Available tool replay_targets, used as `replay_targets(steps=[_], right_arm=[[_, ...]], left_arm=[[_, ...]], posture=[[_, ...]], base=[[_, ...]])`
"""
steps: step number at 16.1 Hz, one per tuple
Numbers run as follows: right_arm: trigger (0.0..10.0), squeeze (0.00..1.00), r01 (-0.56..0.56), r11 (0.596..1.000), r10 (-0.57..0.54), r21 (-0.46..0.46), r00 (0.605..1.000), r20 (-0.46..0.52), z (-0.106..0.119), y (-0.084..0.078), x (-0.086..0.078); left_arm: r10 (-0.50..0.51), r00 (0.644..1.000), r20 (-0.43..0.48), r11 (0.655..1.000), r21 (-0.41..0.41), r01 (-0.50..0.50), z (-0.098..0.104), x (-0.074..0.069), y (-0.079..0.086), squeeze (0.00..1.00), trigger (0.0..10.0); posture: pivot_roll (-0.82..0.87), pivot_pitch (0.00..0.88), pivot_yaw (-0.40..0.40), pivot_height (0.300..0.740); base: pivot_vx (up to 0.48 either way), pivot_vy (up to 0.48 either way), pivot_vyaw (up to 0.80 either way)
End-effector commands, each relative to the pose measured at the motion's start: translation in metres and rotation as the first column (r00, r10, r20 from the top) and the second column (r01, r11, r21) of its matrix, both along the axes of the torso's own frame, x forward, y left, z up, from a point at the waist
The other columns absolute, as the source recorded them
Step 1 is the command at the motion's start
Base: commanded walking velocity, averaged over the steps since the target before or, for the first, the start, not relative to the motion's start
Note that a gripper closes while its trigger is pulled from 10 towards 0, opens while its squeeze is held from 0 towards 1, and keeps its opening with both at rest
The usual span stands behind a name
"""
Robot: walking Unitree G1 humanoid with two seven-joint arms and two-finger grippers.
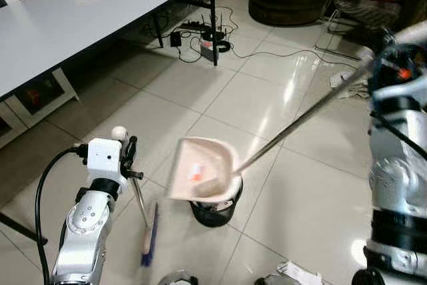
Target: Sweep floor
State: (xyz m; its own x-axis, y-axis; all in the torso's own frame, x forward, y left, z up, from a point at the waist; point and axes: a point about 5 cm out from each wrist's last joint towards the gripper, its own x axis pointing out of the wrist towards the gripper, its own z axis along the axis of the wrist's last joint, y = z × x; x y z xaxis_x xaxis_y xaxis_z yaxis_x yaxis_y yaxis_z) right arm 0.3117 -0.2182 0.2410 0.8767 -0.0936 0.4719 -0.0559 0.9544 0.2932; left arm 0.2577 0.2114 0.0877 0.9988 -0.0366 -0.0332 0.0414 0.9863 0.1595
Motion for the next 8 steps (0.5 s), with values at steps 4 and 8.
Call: replay_targets(steps=[4,8], right_arm=[[10.0,0.00,-0.078,0.987,0.097,-0.142,0.987,0.127,0.016,0.026,0.011],[10.0,0.00,-0.178,0.927,0.251,-0.331,0.949,0.192,0.015,0.067,0.013]], left_arm=[[0.004,0.999,0.032,1.000,0.031,-0.005,0.006,0.003,0.000,0.00,10.0],[0.012,1.000,0.028,0.999,0.034,-0.013,0.005,0.000,0.003,0.00,10.0]], posture=[[0.06,0.071,0.065,0.740],[0.06,0.072,0.065,0.740]], base=[[0.000,0.000,0.00],[0.000,0.000,0.00]])
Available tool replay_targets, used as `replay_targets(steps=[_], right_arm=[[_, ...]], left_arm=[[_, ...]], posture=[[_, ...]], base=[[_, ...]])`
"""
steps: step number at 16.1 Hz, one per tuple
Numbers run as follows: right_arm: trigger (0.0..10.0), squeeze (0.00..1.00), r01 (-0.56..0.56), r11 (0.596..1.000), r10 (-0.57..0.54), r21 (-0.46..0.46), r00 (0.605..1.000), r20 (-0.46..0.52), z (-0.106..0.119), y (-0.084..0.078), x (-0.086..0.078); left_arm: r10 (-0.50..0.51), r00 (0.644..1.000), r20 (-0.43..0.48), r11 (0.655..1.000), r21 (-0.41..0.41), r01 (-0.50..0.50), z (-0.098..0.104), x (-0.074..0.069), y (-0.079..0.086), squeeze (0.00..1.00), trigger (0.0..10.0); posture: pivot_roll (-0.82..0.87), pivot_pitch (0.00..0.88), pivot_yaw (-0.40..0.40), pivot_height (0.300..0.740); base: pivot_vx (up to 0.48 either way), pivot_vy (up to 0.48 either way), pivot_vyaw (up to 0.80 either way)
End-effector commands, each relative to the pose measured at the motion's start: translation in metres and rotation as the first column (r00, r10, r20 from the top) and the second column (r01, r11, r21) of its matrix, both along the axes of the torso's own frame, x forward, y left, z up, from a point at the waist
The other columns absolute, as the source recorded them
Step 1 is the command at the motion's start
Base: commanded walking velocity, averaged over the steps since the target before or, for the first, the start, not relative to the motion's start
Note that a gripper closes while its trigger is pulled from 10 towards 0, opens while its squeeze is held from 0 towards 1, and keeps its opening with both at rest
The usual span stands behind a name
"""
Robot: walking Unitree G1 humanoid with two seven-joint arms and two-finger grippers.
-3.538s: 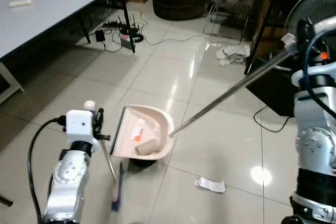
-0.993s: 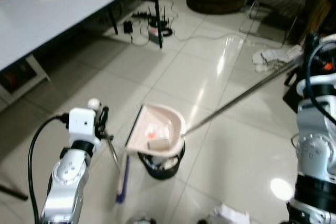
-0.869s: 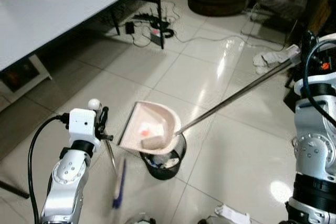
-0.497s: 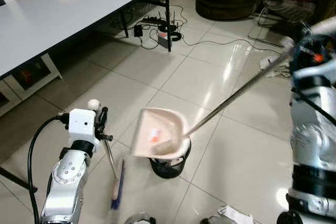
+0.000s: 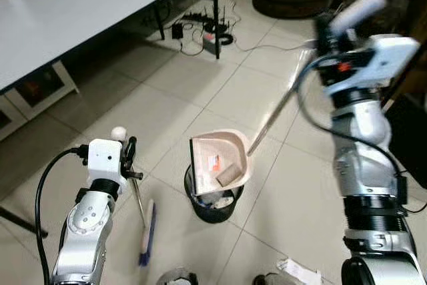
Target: Sweep floor
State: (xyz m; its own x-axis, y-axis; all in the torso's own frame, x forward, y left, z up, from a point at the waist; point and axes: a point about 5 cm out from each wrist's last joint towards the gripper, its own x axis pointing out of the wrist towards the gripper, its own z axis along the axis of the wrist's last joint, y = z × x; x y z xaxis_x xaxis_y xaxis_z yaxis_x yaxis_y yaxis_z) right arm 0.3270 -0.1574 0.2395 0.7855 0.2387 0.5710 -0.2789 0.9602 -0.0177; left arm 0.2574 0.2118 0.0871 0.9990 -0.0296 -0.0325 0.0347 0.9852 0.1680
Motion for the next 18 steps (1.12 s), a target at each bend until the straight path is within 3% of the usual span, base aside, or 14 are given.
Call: replay_targets(steps=[1,7,8,10,12,15,18], right_arm=[[10.0,0.00,-0.037,0.999,0.040,-0.032,0.994,0.101,0.016,0.010,-0.003],[10.0,0.00,-0.145,0.973,0.179,-0.181,0.965,0.190,0.015,0.045,-0.016],[10.0,0.00,-0.175,0.946,0.240,-0.274,0.945,0.223,0.017,0.060,-0.024],[10.0,0.00,-0.194,0.917,0.286,-0.347,0.928,0.237,0.017,0.069,-0.029],[10.0,0.00,-0.199,0.855,0.350,-0.479,0.903,0.249,0.012,0.082,-0.036],[10.0,0.00,-0.213,0.838,0.390,-0.502,0.878,0.278,0.010,0.093,-0.044],[10.0,0.00,-0.255,0.793,0.463,-0.554,0.842,0.276,0.006,0.111,-0.056]], left_arm=[[0.005,1.000,0.027,1.000,0.025,-0.006,0.005,0.001,0.002,0.00,10.0],[0.002,1.000,0.029,1.000,0.024,-0.002,0.005,0.002,0.000,0.00,10.0],[0.002,1.000,0.029,1.000,0.025,-0.003,0.005,0.003,0.001,0.00,10.0],[0.000,1.000,0.030,1.000,0.024,-0.001,0.005,0.004,0.000,0.00,10.0],[-0.003,0.999,0.032,1.000,0.024,0.002,0.005,0.006,-0.001,0.00,10.0],[0.000,0.999,0.039,1.000,0.022,-0.001,0.007,0.009,-0.001,0.00,10.0],[-0.007,0.999,0.043,1.000,0.020,0.006,0.007,0.010,-0.003,0.00,10.0]], posture=[[0.06,0.072,0.065,0.740],[0.06,0.068,0.064,0.740],[0.06,0.065,0.068,0.740],[0.05,0.065,0.069,0.740],[0.05,0.064,0.069,0.740],[0.05,0.062,0.071,0.740],[0.05,0.060,0.069,0.740]], base=[[0.000,0.000,0.00],[0.000,0.000,0.00],[0.000,0.000,0.00],[0.000,0.000,0.00],[0.000,0.000,0.00],[0.000,0.000,0.00],[0.000,0.000,0.00]])
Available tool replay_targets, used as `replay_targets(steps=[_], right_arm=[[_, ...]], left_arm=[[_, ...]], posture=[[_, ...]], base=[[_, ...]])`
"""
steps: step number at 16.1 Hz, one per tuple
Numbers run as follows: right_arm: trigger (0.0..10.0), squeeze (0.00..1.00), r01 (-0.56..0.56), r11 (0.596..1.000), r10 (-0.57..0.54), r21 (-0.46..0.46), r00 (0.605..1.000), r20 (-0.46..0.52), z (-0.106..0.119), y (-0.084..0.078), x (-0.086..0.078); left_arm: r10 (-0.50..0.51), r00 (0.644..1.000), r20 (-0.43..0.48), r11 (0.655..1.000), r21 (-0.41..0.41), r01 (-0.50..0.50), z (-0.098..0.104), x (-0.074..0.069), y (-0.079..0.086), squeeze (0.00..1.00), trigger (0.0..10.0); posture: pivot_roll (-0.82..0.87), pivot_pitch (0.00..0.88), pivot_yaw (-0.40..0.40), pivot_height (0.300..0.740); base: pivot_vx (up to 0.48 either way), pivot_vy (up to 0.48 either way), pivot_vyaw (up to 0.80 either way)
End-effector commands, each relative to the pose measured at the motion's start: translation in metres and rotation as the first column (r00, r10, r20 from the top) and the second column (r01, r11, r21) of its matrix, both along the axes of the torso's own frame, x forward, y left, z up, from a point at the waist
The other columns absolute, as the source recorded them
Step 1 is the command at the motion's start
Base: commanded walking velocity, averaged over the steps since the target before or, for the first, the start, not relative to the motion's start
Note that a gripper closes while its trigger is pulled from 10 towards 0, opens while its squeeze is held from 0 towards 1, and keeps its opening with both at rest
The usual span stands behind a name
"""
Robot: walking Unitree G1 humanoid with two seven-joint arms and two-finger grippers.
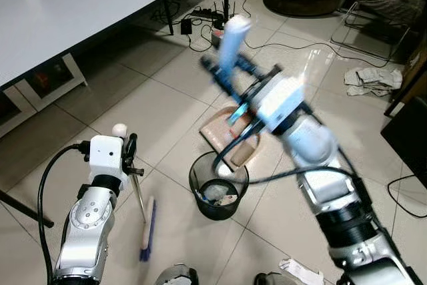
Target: Sweep floor
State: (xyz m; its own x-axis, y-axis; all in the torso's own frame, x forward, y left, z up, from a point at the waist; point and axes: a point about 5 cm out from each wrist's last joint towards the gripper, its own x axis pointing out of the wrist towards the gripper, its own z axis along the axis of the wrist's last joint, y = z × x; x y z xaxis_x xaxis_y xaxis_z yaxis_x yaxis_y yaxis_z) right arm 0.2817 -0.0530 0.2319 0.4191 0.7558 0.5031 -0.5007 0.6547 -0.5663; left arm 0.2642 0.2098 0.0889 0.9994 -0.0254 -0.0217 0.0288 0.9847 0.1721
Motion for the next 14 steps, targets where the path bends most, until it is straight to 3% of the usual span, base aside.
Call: replay_targets(steps=[1,3,9,11,12,13,14], right_arm=[[10.0,0.00,-0.047,0.999,0.048,-0.013,0.994,0.101,0.013,0.007,-0.010],[10.0,0.00,-0.112,0.987,0.127,-0.117,0.984,0.128,0.003,0.022,-0.020],[10.0,0.00,-0.112,0.977,0.145,-0.183,0.973,0.179,-0.001,0.026,-0.026],[10.0,0.00,-0.033,0.990,0.061,-0.140,0.978,0.199,0.008,0.014,-0.017],[10.0,0.00,0.073,0.995,-0.056,-0.074,0.978,0.202,0.019,-0.006,-0.007],[10.0,0.00,0.224,0.974,-0.225,0.026,0.956,0.191,0.033,-0.037,0.004],[10.0,0.00,0.363,0.928,-0.371,0.076,0.915,0.158,0.040,-0.065,0.012]], left_arm=[[-0.011,0.999,0.032,1.000,0.016,0.010,0.006,0.003,-0.001,0.00,10.0],[-0.005,0.999,0.033,1.000,0.016,0.005,0.005,0.003,-0.001,0.00,10.0],[-0.012,0.999,0.036,1.000,0.012,0.012,0.006,0.004,-0.004,0.00,10.0],[-0.022,0.999,0.034,1.000,0.008,0.022,0.006,0.005,-0.005,0.00,10.0],[-0.041,0.999,0.015,0.999,0.001,0.041,0.004,0.005,-0.006,0.00,10.0],[-0.052,0.999,-0.009,0.999,-0.010,0.052,-0.001,0.005,-0.008,0.00,10.0],[-0.063,0.998,-0.019,0.998,-0.009,0.063,-0.003,0.004,-0.009,0.00,10.0]], posture=[[0.05,0.060,0.069,0.740],[0.05,0.062,0.061,0.740],[0.05,0.062,0.059,0.740],[0.05,0.062,0.059,0.740],[0.05,0.062,0.059,0.740],[0.03,0.060,0.063,0.740],[0.02,0.056,0.066,0.740]], base=[[0.000,0.000,0.00],[0.000,0.000,0.00],[0.000,0.000,0.00],[0.000,0.000,0.00],[0.000,0.000,0.00],[0.000,0.000,0.00],[0.000,0.000,0.00]])
